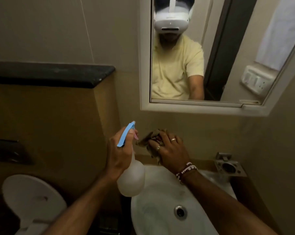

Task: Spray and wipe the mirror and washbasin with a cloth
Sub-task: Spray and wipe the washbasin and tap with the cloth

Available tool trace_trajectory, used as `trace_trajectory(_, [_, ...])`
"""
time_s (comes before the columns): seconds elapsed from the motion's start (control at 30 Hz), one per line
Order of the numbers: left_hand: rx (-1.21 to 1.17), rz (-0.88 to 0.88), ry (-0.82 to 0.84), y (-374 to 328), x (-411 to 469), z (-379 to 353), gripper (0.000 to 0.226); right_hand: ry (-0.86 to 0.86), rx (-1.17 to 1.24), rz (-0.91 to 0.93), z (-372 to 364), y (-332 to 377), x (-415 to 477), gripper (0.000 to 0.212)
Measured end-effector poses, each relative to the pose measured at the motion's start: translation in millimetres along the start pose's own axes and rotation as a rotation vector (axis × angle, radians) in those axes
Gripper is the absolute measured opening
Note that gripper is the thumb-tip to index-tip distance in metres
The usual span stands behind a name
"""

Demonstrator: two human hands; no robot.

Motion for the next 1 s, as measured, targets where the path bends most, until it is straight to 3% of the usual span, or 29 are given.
trace_trajectory(0.23, [-0.023, 0.104, 0.134, 67.7, -42.4, -9.8, 0.042, 0.265, 0.16, -0.388, -79.9, -1.4, -66.6, 0.058])
trace_trajectory(0.33, [-0.03, 0.212, 0.217, 104.7, -59.8, -20.1, 0.053, 0.281, 0.234, -0.571, -111.8, 1.0, -95.2, 0.053])
trace_trajectory(0.6, [0.051, 0.297, 0.348, 172.8, -78.0, -35.5, 0.034, 0.308, 0.388, -0.871, -191.0, 18.7, -129.6, 0.064])
trace_trajectory(0.77, [0.094, 0.356, 0.402, 201.5, -84.2, -41.8, 0.034, 0.345, 0.201, -1.04, -231.2, 10.8, -144.7, 0.059])
trace_trajectory(0.87, [0.072, 0.388, 0.425, 223.8, -90.3, -49.4, 0.038, 0.348, 0.105, -1.176, -242.7, 2.2, -150.6, 0.04])
trace_trajectory(1.0, [0.102, 0.433, 0.441, 250.2, -101.2, -58.5, 0.045, 0.329, 0.035, -1.188, -251.1, -0.1, -149.1, 0.033])
Point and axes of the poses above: each hand's wrist, its own x-axis towards the middle knuckle, its own z-axis out of the back of the hand, y = z × x, the point moved 5 cm from there along x, towards the middle knuckle, and after that the axes turned 1 degree about -y, right-handed, at the moved point
